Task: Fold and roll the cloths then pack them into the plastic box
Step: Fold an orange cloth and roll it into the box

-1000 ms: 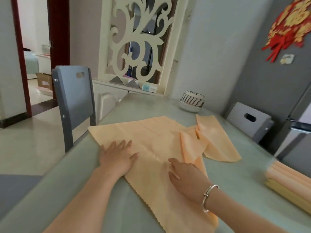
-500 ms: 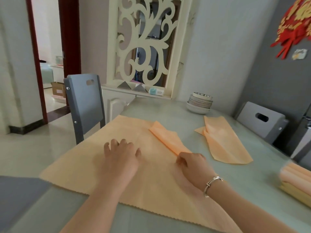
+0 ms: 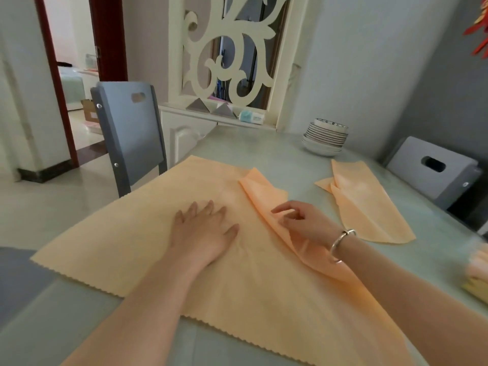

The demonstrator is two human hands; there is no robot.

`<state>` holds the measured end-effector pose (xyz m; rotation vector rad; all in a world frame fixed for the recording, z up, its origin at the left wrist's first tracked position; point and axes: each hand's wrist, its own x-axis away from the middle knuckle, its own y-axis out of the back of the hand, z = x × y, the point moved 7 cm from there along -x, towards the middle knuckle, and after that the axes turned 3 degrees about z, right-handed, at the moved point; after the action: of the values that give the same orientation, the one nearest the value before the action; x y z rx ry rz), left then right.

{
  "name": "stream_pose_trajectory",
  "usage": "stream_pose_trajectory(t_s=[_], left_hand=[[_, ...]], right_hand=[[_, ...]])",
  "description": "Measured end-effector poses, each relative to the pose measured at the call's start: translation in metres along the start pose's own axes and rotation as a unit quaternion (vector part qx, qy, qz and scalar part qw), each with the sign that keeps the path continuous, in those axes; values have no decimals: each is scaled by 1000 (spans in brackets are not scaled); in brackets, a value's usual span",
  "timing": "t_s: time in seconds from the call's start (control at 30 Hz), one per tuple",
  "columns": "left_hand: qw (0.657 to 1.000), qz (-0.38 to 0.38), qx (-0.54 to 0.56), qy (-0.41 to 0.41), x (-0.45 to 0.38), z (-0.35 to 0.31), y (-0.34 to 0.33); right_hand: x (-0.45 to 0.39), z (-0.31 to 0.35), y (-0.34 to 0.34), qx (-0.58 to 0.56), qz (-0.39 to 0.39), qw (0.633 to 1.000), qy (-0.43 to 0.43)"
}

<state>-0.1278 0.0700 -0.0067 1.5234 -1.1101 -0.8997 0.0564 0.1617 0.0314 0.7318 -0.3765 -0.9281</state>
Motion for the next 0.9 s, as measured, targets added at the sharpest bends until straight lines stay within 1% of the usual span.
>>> stream_pose_trajectory(t_s=[0.07, 0.13, 0.2, 0.23, 0.3, 0.33, 0.4, 0.43, 0.5, 0.6, 0.73, 0.83, 0.9], left_hand=[[1000, -4, 0, 3, 0, 0, -1], [1000, -4, -2, 4, 0, 0, -1], [1000, 4, -7, 7, 0, 0, -2], [1000, 8, -9, 8, 0, 0, -2], [1000, 15, -4, 13, 1, -1, -3], [1000, 20, 3, 16, 2, 0, -4], [999, 25, 20, 22, 2, -2, -3], [999, 28, 28, 28, 2, -2, -3], [998, 30, 33, 40, 2, -2, -2], [998, 34, 34, 49, 6, -6, -1], [997, 29, 46, 55, 15, -8, -2], [997, 36, 51, 42, 28, -15, -1], [998, 32, 55, 19, 39, -23, 3]], right_hand=[[-7, 6, -4, 23, 3, 999, 24], [-12, 10, -3, 69, -9, 997, 46], [-19, 2, 13, 151, -36, 987, 51], [-23, -9, 29, 212, -64, 975, 31], [-22, -36, 74, 330, -124, 934, -62], [-18, -51, 92, 373, -132, 911, -116], [-10, -69, 121, 425, -114, 878, -187], [-6, -72, 126, 446, -103, 866, -200], [0, -70, 124, 476, -88, 855, -188], [15, -55, 97, 475, -53, 870, -118], [49, -28, 45, 402, 22, 915, -32], [88, -6, 16, 341, 77, 937, 8], [116, 8, 3, 309, 105, 945, 22]])
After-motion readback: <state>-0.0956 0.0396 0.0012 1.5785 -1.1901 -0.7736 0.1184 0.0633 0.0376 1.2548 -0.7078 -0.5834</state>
